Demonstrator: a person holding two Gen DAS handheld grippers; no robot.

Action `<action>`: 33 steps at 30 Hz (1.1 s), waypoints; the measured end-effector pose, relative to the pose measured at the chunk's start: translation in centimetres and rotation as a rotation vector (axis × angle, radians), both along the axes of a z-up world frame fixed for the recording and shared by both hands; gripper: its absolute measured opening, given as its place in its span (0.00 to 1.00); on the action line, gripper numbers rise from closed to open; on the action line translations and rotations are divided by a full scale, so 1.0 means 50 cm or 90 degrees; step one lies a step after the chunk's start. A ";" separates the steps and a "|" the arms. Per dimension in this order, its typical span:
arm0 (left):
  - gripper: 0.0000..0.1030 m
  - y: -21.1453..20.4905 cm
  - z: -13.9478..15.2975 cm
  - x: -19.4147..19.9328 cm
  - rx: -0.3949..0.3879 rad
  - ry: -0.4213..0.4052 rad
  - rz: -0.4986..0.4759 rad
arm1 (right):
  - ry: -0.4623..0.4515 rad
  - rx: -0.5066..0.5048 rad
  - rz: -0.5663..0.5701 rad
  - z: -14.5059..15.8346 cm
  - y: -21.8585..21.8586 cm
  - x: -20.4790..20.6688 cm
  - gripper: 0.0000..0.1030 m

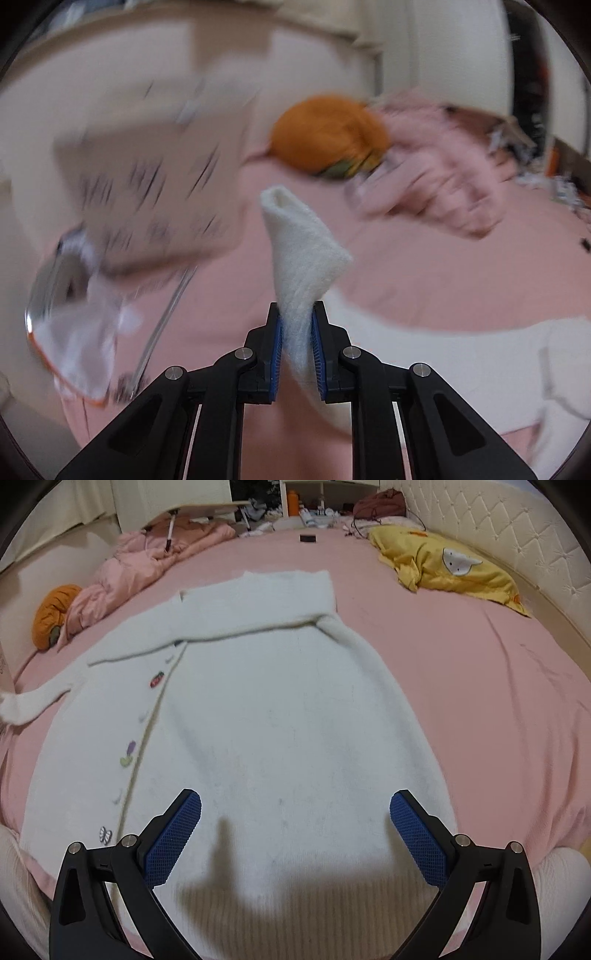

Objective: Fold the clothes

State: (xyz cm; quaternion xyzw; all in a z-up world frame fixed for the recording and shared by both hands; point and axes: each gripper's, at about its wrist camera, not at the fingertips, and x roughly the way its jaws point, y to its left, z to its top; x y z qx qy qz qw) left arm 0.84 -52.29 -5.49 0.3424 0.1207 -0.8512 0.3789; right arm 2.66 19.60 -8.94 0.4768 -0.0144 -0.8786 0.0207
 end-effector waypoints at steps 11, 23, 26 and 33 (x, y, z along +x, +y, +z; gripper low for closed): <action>0.83 -0.091 -0.153 0.094 0.031 -0.128 0.144 | -0.045 0.039 0.016 -0.018 -0.037 0.000 0.99; 0.95 -0.033 -0.065 0.001 0.194 0.093 -0.113 | -0.082 0.052 0.051 -0.040 -0.072 0.002 0.99; 0.95 -0.038 -0.176 -0.084 0.216 -0.103 -0.078 | -0.077 0.046 0.046 -0.035 -0.069 0.007 0.99; 0.95 0.068 -0.138 -0.116 0.069 -0.131 -0.137 | -0.067 0.046 0.042 -0.028 -0.070 0.009 0.99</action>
